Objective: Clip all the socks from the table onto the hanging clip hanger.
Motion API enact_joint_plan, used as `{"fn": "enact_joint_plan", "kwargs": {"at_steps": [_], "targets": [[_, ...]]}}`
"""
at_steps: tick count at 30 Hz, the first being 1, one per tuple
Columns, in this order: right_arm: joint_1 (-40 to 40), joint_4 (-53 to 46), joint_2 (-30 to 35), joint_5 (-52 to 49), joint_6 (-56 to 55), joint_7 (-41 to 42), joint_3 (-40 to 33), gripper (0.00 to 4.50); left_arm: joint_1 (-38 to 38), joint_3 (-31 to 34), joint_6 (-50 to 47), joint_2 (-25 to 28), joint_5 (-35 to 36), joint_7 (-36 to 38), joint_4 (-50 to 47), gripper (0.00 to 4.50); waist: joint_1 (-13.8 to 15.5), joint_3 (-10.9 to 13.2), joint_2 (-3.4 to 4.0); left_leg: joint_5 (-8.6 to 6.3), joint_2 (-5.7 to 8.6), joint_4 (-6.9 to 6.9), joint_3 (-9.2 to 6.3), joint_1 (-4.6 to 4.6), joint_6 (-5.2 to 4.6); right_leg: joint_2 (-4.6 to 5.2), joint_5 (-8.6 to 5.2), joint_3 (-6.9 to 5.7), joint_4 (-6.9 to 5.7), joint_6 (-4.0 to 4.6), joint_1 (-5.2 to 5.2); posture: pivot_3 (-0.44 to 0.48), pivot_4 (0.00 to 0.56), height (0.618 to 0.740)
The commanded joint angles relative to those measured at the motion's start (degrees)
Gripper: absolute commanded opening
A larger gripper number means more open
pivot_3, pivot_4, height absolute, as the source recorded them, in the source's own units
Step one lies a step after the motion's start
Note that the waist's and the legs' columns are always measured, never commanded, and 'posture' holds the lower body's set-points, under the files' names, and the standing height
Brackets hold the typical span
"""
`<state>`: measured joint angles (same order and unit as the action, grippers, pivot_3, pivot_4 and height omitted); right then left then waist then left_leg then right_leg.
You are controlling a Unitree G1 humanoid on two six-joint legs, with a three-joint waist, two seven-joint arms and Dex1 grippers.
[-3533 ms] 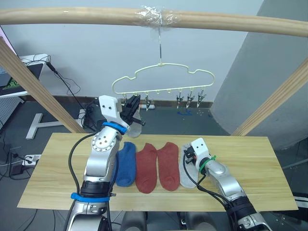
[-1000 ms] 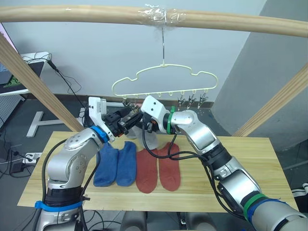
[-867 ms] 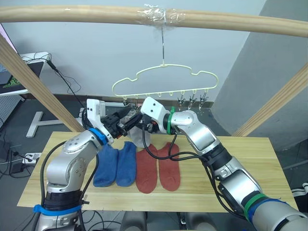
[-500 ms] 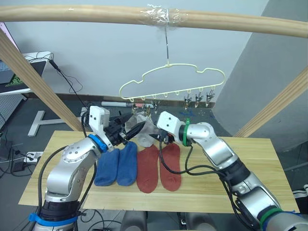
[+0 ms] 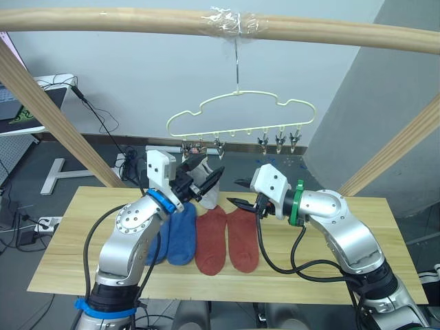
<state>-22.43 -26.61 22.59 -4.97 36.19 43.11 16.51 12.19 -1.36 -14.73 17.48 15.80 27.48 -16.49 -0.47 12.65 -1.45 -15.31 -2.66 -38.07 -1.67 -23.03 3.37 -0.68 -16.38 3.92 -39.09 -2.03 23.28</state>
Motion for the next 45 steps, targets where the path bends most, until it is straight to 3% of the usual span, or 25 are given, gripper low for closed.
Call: {"fn": "enact_joint_plan", "kwargs": {"at_steps": [1,11,24,45], "targets": [[0.06,-3.24,0.59,-1.46,0.41,-1.38,-2.20,2.16,0.66,-2.22,4.13,-2.01,-3.84,-2.58,1.47,3.04,0.00,0.00,0.00,0.00,0.01,0.00,0.00,0.00,0.00,0.01,0.00,0.00,0.00,0.00,0.00,0.004,0.205,0.705],[0.13,-3.52,1.89,-2.56,0.86,-2.43,-2.52,2.16,1.13,-2.80,11.73,-6.12,-10.15,-8.27,7.65,3.04,-0.40,0.00,-0.01,0.00,-0.01,0.01,0.00,0.00,0.00,0.00,0.00,0.00,0.00,0.00,0.00,-0.015,0.205,0.705],[-1.01,-3.60,3.30,-4.74,0.12,-2.05,-3.63,2.16,5.65,-3.37,15.00,-9.52,-12.53,-11.47,11.82,3.04,-1.15,0.00,-0.01,0.00,0.01,-0.01,0.01,-0.01,-0.01,0.00,0.00,-0.01,-0.02,-0.01,-0.01,-0.026,0.206,0.705],[-1.81,-1.75,4.23,-6.23,-1.37,-2.00,-3.66,2.16,10.02,-2.56,14.88,-9.91,-13.99,-13.36,14.78,3.04,-1.27,-0.01,-0.01,0.00,0.00,-0.01,0.00,0.00,-0.01,-0.01,0.01,-0.01,-0.03,0.00,-0.01,-0.029,0.204,0.705]]}}
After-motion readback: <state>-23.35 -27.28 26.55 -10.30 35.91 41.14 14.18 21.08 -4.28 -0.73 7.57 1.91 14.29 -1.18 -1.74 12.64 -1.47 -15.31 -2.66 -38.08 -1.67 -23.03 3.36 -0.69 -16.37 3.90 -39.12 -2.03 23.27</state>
